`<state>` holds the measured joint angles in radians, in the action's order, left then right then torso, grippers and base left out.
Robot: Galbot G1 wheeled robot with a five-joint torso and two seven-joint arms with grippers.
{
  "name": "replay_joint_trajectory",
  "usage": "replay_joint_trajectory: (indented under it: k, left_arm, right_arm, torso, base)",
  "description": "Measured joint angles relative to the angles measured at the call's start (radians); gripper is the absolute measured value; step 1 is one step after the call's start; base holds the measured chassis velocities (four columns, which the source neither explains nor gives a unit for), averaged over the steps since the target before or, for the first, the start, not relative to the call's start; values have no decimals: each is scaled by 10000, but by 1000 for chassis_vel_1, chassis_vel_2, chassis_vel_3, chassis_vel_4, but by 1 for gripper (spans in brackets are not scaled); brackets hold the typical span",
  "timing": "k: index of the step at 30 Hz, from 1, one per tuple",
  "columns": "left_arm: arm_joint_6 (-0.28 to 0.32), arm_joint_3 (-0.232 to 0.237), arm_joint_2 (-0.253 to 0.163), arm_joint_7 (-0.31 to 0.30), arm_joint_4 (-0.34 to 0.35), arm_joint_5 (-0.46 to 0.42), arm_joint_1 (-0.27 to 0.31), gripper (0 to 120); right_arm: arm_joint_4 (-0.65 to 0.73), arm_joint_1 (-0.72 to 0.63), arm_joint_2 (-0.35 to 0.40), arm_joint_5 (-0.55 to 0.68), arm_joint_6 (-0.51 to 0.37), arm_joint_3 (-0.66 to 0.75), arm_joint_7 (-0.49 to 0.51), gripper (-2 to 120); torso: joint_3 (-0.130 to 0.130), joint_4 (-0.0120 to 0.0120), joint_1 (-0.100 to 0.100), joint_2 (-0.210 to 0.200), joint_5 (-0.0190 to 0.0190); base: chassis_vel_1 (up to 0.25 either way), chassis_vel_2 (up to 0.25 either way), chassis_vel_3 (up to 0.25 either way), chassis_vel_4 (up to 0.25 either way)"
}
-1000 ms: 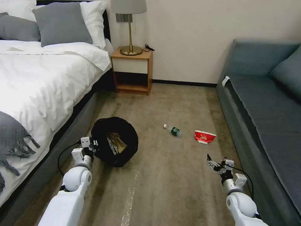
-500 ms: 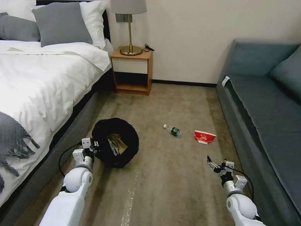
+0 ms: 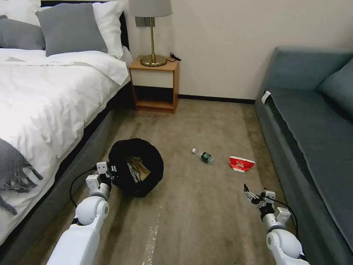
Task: Pick up the trash bin, then pick up the garbage on the floor and place it into the trash bin.
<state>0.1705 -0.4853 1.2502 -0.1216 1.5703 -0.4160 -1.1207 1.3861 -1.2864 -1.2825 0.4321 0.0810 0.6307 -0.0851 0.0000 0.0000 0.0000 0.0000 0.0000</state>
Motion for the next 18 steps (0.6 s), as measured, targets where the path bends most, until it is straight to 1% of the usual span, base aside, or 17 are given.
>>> replay_joint_trajectory:
  k: [7, 14, 18]
  left_arm:
    - [0, 20, -13, 12, -48, -38, 43, 1]
    - [-30, -15, -79, 53, -123, -116, 40, 1]
    - [-149, -26, -116, 216, -148, -315, 7, 1]
  right_arm:
    - [-7, 93, 52, 14, -4, 10, 0, 100]
    - [91, 202, 194, -28, -111, -83, -26, 100]
    - [233, 264, 248, -70, -205, -119, -28, 100]
  torso:
    - [0, -1, 0, 0, 0]
    - [0, 0, 0, 0, 0]
    - [0, 2, 0, 0, 0]
  base:
    - [-56, 39, 54, -65]
    - [-64, 86, 84, -93]
    - [-72, 102, 82, -92]
